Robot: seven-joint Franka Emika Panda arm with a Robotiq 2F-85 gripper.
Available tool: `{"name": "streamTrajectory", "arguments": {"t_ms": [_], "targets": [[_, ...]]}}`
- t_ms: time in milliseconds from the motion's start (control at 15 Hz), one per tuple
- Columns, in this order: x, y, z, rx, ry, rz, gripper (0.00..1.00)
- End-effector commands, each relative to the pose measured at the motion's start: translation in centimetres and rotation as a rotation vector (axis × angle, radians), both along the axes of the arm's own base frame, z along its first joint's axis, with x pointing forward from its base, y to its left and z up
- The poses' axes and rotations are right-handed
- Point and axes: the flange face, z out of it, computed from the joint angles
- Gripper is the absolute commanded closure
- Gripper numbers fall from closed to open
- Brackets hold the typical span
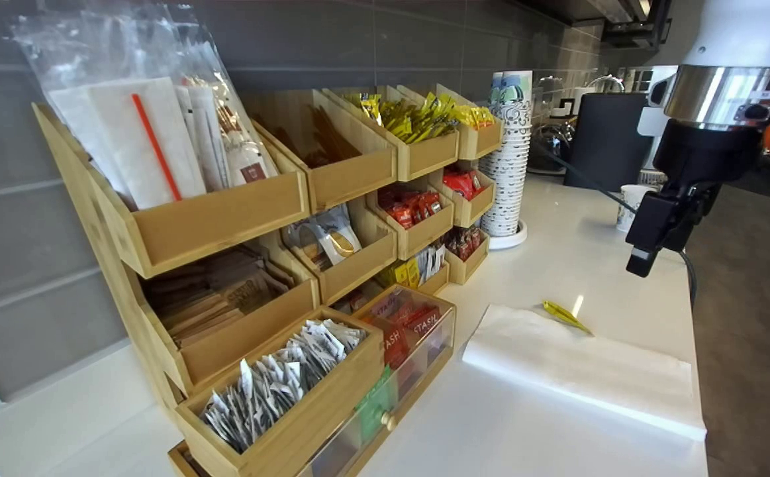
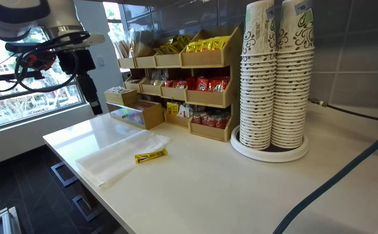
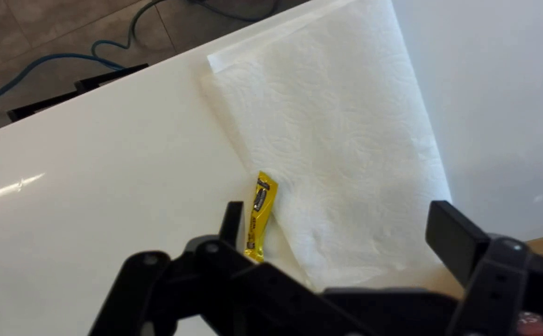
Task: Pick up the yellow package and place it in the top most second left rack
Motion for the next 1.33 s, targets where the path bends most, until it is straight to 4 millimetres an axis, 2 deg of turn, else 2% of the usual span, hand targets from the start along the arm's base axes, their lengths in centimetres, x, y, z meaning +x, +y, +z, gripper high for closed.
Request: {"name": "streamTrajectory", "arguments": {"t_ms": [0, 133, 200, 400, 667, 933, 1267], "targets": [[1.2, -3.7, -1.9, -0.022, -0.053, -0.034, 0.0], [2.1, -5.1, -3.5, -0.012, -0.069, -0.056, 0.0], [1.2, -4.0, -1.8, 0.007, -0.059, -0.056, 0.0], [1.9, -4.9, -3.6, 0.007, -0.055, -0.068, 0.0], [2.0, -4.9, -3.7, 0.008, -0.053, -0.067, 0.0], [3.1, -6.2, -5.0, 0.002, -0.097, -0.024, 0.0], [4.1, -8.3, -8.1, 0.008, -0.105, 0.032, 0.0]]}}
